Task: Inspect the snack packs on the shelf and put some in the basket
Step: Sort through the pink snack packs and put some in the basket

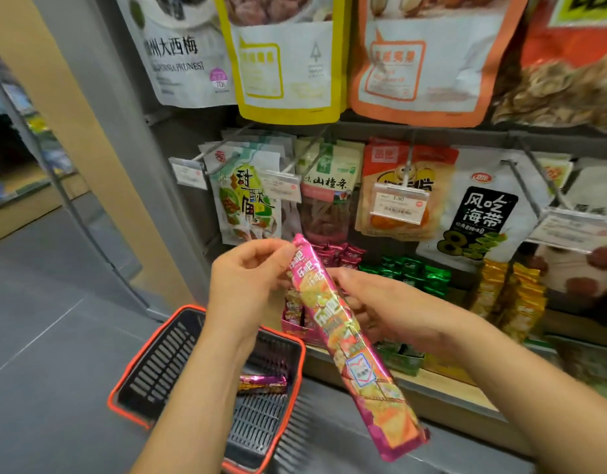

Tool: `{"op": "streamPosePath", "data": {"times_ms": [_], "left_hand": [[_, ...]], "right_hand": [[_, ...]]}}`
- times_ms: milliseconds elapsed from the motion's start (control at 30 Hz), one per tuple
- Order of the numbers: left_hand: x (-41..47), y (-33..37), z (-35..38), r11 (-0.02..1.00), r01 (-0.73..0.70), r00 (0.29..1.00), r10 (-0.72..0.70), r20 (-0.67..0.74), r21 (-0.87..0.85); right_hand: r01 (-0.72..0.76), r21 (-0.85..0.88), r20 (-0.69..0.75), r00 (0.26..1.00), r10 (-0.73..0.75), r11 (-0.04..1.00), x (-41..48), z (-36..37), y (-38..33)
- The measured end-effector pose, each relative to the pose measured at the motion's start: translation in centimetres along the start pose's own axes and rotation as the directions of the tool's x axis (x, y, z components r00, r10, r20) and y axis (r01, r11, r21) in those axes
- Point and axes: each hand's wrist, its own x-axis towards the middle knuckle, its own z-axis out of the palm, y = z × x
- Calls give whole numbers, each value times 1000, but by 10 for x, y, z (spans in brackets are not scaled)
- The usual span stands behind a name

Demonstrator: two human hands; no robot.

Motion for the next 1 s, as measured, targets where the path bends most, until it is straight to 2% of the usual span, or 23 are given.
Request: {"op": "streamPosePath", "data": {"times_ms": [67, 100, 233, 333, 433, 600, 700, 767, 833, 867, 900, 933, 1000], "left_hand": [[-5, -1, 2, 996, 64, 995, -59, 83, -65], [-7, -2, 4, 994, 91, 991, -83, 110, -69], [-9, -1, 6, 982, 178, 971, -165, 174, -64], [-6, -1, 4, 966, 227, 967, -208, 149, -126], [-8, -4, 9, 979, 172, 979, -158, 127, -108], [-6, -4, 12, 998, 70, 992, -70, 107, 1], [-6, -1, 6, 999, 15, 966, -25, 256, 43], [-9, -2, 9, 990, -49, 947, 5, 322, 130], [-12, -6, 14, 971, -113, 961, 53, 270, 211], [-13, -6, 17, 970, -113, 974, 65, 217, 214], [-13, -7, 18, 973, -106, 984, 72, 163, 205], [-13, -7, 18, 977, -98, 991, 78, 110, 190], [-10, -6, 17, 993, -54, 999, 54, 3, 106]], "right_hand": [[70, 137, -29, 997, -66, 988, -6, 10, 1], [113, 128, -64, 992, -105, 985, -7, 15, 4], [232, -158, -313, 910, -272, 960, -2, 30, 23], [243, -282, -283, 903, -323, 928, 0, 30, 28], [238, -311, -244, 916, -319, 920, -1, 23, 27], [246, -249, -252, 917, -308, 937, -5, 19, 28], [234, -322, -319, 885, -338, 917, -9, 19, 29], [159, -511, -411, 818, -402, 845, -10, 22, 33], [20, -748, -447, 724, -525, 664, -8, 26, 37], [-10, -790, -448, 692, -567, 613, -8, 28, 38], [0, -795, -443, 684, -580, 607, -7, 29, 38], [26, -781, -429, 703, -567, 624, -6, 28, 38], [105, -683, -356, 816, -455, 723, -6, 24, 38]]}}
